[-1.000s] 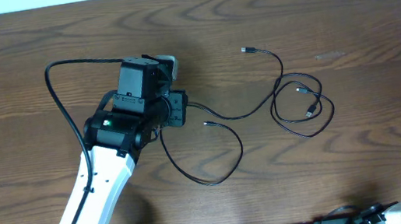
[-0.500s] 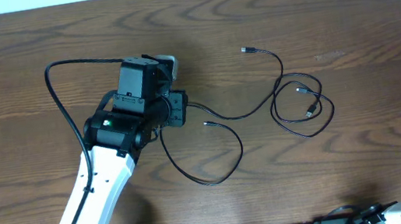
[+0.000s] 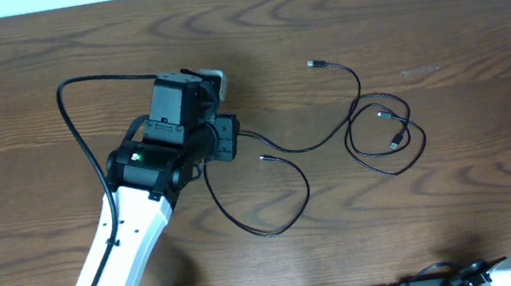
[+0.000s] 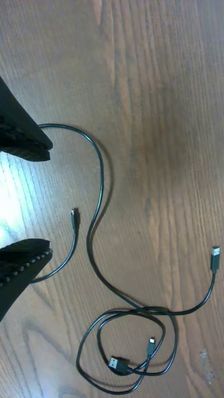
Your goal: Untangle cables
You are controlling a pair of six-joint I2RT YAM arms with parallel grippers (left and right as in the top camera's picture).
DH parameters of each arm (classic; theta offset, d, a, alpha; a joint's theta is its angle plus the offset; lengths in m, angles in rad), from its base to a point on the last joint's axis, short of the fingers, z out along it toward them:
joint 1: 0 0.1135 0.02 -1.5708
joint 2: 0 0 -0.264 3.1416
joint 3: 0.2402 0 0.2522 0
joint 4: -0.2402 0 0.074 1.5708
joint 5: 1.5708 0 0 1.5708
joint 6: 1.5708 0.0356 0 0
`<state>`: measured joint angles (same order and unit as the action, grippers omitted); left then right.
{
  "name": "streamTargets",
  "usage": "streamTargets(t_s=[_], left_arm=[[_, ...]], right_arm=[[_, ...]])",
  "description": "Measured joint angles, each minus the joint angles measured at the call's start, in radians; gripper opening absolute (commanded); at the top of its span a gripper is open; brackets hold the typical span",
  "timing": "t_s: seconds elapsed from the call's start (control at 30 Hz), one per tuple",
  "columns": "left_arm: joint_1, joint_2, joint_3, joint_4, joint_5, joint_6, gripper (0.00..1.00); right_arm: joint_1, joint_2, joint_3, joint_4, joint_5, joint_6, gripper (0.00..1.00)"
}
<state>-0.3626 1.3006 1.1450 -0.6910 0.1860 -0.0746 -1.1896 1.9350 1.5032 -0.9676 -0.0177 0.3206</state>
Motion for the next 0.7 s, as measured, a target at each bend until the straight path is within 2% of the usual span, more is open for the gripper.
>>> streamTargets(t_s=[0.17,0.33,0.5,0.6,0.7], left_arm=[[0.0,0.0,0.0,-0.002,0.0,0.0,0.47],[0.0,0.0,0.0,-0.001,0.0,0.0,0.47],[0.0,0.0,0.0,-0.001,0.0,0.0,0.47],[0.0,0.0,0.0,0.001,0.0,0.0,0.47],[0.0,0.0,0.0,0.008,0.0,0.0,0.47]], right_arm=[[0.001,0.001,-0.099,0.065,0.019,0.005,0.01],[0.001,0.001,-0.109,0.076,0.034,0.009,0.02],[0.001,0.0,-0.109,0.083,0.037,0.011,0.33],[0.001,-0.002,-0.109,0.086,0.035,0.015,0.43],[0.001,-0.026,-0.111,0.09,0.035,0.016,0.66]])
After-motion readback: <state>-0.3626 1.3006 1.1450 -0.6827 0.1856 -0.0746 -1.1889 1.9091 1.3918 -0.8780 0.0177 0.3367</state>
